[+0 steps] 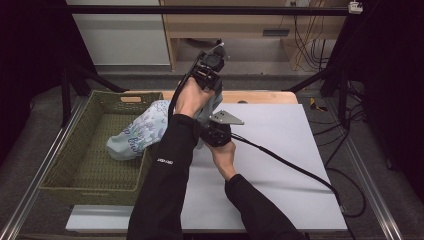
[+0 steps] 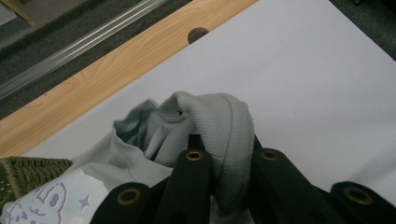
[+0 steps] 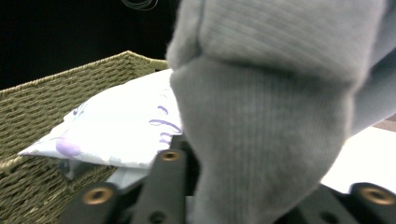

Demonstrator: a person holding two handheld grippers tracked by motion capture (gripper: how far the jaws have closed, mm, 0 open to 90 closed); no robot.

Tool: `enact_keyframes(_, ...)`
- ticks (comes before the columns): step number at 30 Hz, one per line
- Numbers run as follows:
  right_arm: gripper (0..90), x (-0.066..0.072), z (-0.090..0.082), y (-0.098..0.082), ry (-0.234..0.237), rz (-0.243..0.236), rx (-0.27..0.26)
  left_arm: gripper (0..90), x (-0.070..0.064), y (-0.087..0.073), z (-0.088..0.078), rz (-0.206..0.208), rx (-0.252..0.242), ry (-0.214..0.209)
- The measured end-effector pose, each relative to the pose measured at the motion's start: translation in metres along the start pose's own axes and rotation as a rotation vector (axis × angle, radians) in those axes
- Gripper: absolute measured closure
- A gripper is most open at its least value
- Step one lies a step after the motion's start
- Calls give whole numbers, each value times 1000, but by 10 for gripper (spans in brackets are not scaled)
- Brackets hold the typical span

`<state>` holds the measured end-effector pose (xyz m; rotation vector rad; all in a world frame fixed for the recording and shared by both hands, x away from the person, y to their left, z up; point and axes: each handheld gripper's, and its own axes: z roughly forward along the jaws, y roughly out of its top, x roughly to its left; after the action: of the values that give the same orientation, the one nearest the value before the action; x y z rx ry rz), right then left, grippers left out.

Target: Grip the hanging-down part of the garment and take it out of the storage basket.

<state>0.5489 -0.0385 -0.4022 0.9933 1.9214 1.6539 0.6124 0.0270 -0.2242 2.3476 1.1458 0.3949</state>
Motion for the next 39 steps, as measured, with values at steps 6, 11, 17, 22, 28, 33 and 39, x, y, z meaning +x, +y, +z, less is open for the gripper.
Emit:
enact_keyframes(6, 840, 1, -5, 3, 13, 6, 12, 865, 1, -1, -3, 1, -3, 9)
enact_keyframes(11, 847, 3, -16, 8, 20, -60, -5, 865, 3, -2, -6, -6, -12, 8)
enact_keyframes(17, 850, 5, -32, 11, 17, -69, 3, 865, 2, -3, -7, -4, -14, 16)
enact_keyframes(22, 851, -3, -52, 11, 24, -110, -25, 865, 2, -3, -8, -4, -11, 19)
enact_keyframes(28, 850, -10, -76, 18, 17, -170, -34, 865, 0, -3, -9, -3, -13, 21)
enact_keyframes(33, 850, -15, -94, 21, -2, -185, -28, 865, -3, -3, -9, 3, -13, 16)
enact_keyframes(39, 851, -22, -113, 26, -27, -208, -17, 865, -7, -2, -9, 10, -10, 8)
